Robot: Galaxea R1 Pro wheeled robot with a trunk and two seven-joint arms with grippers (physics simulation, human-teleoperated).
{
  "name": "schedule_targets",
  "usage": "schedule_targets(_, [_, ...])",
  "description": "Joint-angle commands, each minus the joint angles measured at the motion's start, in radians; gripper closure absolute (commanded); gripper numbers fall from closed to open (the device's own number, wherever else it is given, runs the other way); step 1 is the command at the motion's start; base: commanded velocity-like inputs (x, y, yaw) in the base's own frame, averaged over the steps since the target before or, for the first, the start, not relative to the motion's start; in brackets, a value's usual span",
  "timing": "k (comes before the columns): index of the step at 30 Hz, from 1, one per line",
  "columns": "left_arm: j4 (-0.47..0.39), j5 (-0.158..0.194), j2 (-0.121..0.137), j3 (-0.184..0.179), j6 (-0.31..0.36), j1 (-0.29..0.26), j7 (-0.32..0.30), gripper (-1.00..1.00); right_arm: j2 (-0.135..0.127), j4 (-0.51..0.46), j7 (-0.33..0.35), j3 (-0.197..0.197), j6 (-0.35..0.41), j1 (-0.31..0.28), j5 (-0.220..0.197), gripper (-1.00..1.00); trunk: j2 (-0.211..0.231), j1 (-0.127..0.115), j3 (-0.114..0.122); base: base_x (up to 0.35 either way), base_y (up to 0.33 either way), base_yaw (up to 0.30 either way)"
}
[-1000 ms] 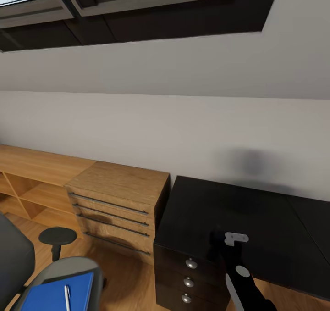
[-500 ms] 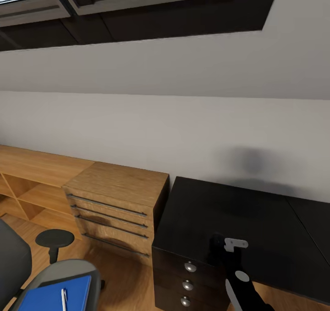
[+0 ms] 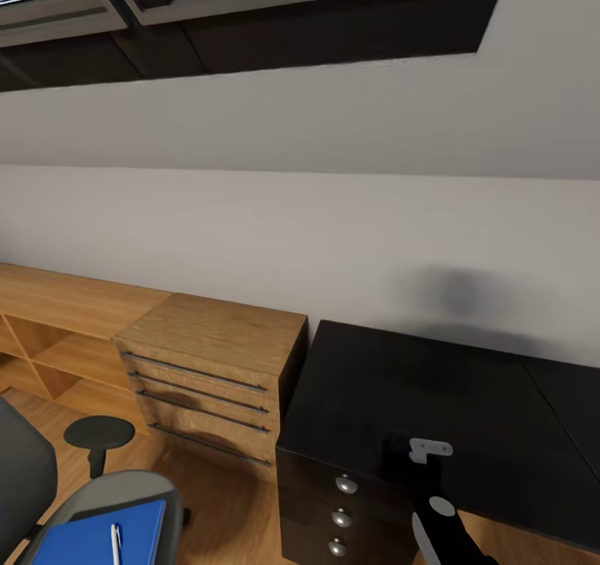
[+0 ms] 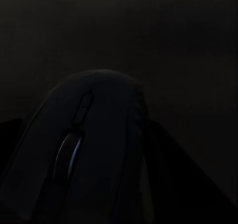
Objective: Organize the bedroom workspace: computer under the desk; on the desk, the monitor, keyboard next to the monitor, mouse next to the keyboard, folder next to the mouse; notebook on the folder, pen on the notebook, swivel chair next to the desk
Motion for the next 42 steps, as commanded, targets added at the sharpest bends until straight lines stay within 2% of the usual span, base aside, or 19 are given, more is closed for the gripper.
schedule_targets(1, [0.001, 0.009, -0.001, -0.004, -0.003, -0.001, 0.001, -1.0, 0.0, 0.0, -0.001, -0.002, -0.002, -0.001, -0.002, 1.0, -0.008, 0.004, -0.004, 0.0, 0.0, 0.0])
schedule_targets(20, [0.001, 0.009, -0.001, -0.003, -0.003, -0.001, 0.001, -1.0, -0.001, 0.0, -0.001, -0.002, -0.002, -0.001, -0.002, 1.0, -0.141, 0.077, -0.064, 0.0, 0.0, 0.0])
schedule_targets(32, [0.001, 0.009, -0.001, -0.002, -0.004, -0.001, 0.001, -1.0, -0.001, 0.0, -0.001, -0.001, -0.002, -0.001, -0.001, 1.0, -0.141, 0.077, -0.064, 0.0, 0.0, 0.0])
schedule_targets(33, [0.001, 0.009, -0.001, -0.002, -0.004, -0.001, 0.001, -1.0, -0.001, 0.0, -0.001, -0.001, -0.002, -0.001, -0.001, -1.0, -0.141, 0.077, -0.064, 0.0, 0.0, 0.0])
schedule_targets(42, [0.001, 0.01, -0.001, -0.002, -0.004, -0.001, 0.001, -1.0, -0.001, 0.0, -0.001, -0.001, -0.002, -0.001, 0.0, -1.0, -0.141, 0.077, -0.064, 0.0, 0.0, 0.0])
